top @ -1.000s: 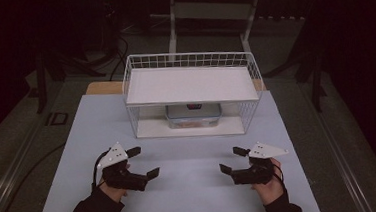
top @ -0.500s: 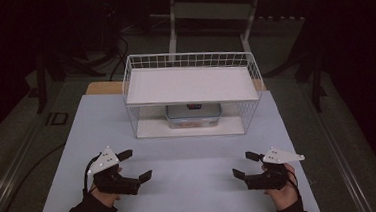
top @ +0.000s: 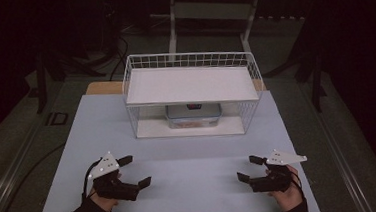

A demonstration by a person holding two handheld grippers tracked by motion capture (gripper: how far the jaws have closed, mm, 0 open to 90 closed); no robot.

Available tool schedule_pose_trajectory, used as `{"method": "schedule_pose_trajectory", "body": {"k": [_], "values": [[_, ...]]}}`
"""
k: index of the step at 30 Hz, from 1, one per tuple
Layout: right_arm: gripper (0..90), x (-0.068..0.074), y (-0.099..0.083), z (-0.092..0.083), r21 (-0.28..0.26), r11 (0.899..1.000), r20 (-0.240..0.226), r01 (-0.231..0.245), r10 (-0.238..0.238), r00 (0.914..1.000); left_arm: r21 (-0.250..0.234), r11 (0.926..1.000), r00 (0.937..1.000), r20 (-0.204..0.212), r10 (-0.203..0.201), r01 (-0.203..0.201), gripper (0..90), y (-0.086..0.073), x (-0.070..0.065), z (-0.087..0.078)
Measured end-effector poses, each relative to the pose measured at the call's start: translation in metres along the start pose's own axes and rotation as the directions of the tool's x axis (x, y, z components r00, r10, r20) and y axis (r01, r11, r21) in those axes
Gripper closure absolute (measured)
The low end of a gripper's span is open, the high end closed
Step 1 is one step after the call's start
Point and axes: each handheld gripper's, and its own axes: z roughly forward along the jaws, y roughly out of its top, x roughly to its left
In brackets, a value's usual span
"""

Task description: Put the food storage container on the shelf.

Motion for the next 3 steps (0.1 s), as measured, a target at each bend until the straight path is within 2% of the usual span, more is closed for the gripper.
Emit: {"method": "schedule_pose_trajectory", "body": {"k": [3], "values": [[16.5,-0.0006,-0.0004,0.001,0.002,1.0,-0.002,-0.001,0.001,1.0,0.004,1.0,1.0,0.005,-0.003,0.003,0.0,-0.0011,0.0011,0.0014]]}}
